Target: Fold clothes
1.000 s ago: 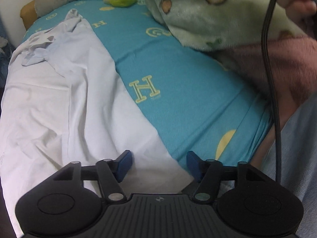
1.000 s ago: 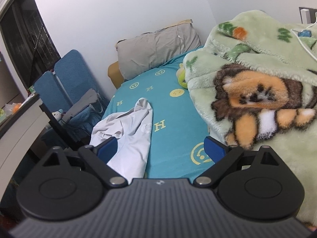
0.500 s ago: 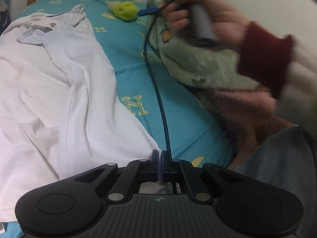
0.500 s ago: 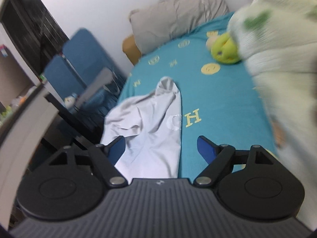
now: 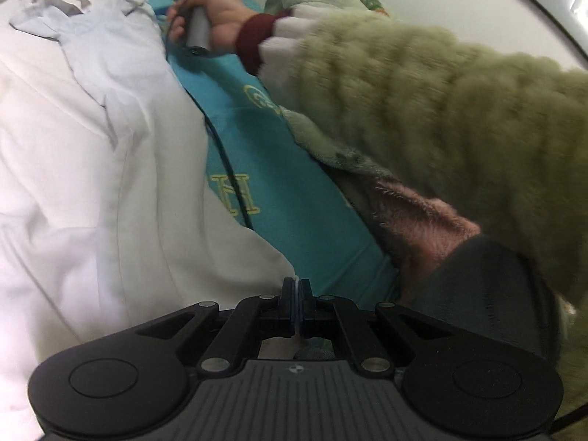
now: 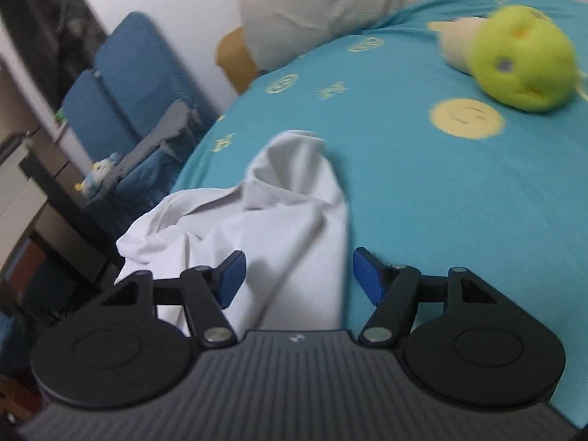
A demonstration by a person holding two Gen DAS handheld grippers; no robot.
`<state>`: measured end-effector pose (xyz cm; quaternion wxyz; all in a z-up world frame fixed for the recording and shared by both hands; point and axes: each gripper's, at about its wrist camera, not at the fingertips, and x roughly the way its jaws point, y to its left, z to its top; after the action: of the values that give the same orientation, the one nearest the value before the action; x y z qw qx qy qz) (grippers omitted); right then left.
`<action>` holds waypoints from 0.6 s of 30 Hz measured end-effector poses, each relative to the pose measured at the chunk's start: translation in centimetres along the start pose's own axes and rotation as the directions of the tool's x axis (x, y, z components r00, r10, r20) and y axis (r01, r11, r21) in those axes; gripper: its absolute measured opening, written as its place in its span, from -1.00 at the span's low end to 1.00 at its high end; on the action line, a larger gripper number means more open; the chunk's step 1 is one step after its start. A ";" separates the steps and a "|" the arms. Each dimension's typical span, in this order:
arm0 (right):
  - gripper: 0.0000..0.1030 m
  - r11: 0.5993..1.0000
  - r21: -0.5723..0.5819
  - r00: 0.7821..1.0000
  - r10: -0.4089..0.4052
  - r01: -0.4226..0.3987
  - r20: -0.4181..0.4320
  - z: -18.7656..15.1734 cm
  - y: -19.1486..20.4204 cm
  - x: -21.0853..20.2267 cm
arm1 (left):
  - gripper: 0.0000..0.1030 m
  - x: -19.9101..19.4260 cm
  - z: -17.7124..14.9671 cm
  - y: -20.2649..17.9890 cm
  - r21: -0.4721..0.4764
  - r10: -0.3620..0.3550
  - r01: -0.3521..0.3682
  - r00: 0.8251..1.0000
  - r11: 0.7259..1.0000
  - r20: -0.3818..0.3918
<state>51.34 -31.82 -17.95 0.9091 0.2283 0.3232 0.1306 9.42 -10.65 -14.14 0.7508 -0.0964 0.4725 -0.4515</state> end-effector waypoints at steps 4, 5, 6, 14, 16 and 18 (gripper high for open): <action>-0.84 0.999 -0.038 1.000 -0.021 0.021 -0.010 0.3 0.9 0.3 | -0.98 0.1 0.1 -0.7 0.045 -0.071 0.070 0.997 0.997 0.009; -0.86 0.998 -0.045 0.999 -0.033 0.033 0.004 0.4 1.1 -0.2 | -0.98 -0.1 0.1 -1.1 0.058 -0.072 0.071 0.997 0.996 0.014; -0.86 0.998 -0.038 0.999 -0.043 0.044 0.021 0.7 1.1 -0.8 | -0.99 -0.2 0.2 -1.5 0.071 -0.074 0.072 0.997 0.995 0.019; -0.88 0.991 -0.086 0.991 -0.089 0.098 0.096 5.0 1.3 -6.1 | -0.99 0.2 1.2 -6.0 0.153 -0.085 0.078 0.996 0.985 0.037; -0.88 0.985 -0.115 0.988 -0.115 0.127 0.103 6.1 1.0 -7.2 | -0.99 1.1 1.7 -7.2 0.157 -0.094 0.090 0.995 0.983 0.020; -0.87 0.977 -0.125 0.981 -0.161 0.174 0.108 7.1 -0.1 -8.2 | -0.99 2.7 2.4 -8.6 0.171 -0.103 0.100 0.995 0.980 0.009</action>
<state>49.71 -37.43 -8.84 0.9448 0.1447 0.2870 0.0636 6.67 -18.32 -9.59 0.7364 -0.0597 0.4200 -0.5270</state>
